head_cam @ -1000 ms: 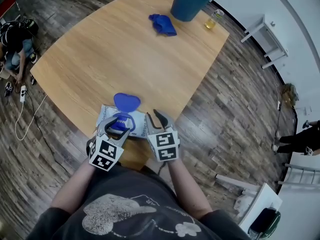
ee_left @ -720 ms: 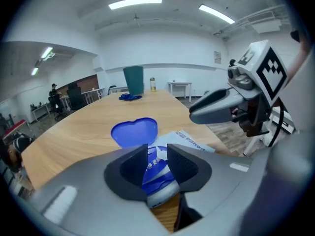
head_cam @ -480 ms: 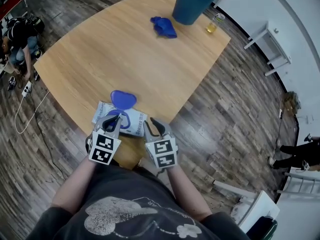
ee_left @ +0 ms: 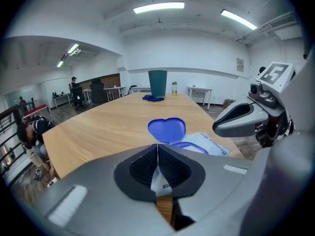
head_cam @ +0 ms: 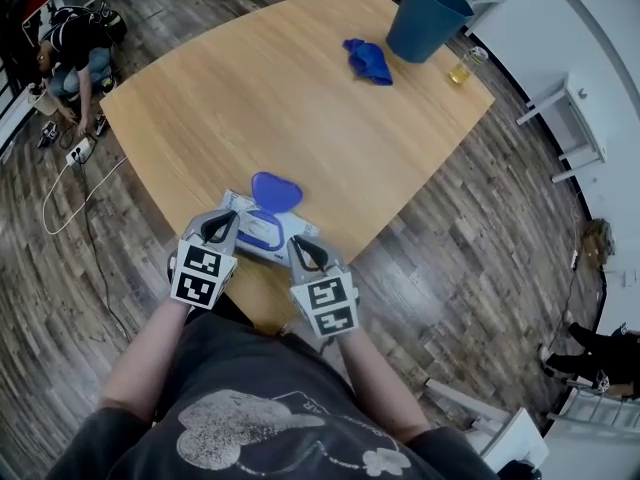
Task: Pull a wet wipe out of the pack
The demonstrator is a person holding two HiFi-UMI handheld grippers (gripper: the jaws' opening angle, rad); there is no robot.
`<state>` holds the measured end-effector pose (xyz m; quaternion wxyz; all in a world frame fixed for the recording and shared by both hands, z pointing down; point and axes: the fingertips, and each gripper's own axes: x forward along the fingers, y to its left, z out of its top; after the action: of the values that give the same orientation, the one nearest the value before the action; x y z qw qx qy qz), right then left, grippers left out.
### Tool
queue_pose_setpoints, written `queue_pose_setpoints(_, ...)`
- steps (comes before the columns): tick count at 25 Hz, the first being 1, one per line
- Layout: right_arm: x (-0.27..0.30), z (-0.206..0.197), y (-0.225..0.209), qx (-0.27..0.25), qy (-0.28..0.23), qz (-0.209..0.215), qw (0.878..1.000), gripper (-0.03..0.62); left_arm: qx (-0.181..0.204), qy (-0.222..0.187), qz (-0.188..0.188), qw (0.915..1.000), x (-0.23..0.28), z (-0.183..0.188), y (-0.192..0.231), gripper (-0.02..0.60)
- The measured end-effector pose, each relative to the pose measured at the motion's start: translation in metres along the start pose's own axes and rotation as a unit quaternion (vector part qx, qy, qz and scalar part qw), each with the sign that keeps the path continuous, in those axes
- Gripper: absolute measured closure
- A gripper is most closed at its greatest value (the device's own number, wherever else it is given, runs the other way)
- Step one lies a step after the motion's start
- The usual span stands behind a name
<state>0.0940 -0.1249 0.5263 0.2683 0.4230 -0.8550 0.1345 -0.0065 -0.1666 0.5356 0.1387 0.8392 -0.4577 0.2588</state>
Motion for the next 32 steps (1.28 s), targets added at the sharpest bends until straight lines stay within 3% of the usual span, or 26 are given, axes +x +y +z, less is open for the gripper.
queue_pose_setpoints(6, 0.029, 0.003, 0.030, -0.043, 0.059, 0.026, 0.997, 0.584, 0.021, 0.044, -0.033, 0.9983, 0.007, -0.035, 0.009, 0.555)
queue_pose_setpoints(9, 0.042, 0.001, 0.040, -0.065, 0.093, 0.033, 0.993, 0.546, 0.035, 0.054, -0.049, 0.9967, 0.012, -0.040, 0.007, 0.557)
queue_pose_setpoints(15, 0.069, -0.006, 0.041, -0.080, 0.143, 0.026, 0.986, 0.545, 0.050, 0.055, -0.081, 0.9939, 0.013, -0.038, 0.006, 0.557)
queue_pose_setpoints(25, 0.083, -0.019, 0.042, -0.117, 0.233, 0.034, 0.965, 0.539, 0.058, 0.062, -0.122, 0.9889, 0.013, -0.040, -0.001, 0.555)
queue_pose_setpoints(32, 0.089, -0.023, 0.041, -0.115, 0.286, 0.003, 0.951, 0.549, 0.061, 0.064, -0.141, 0.9861, 0.015, -0.043, -0.003, 0.557)
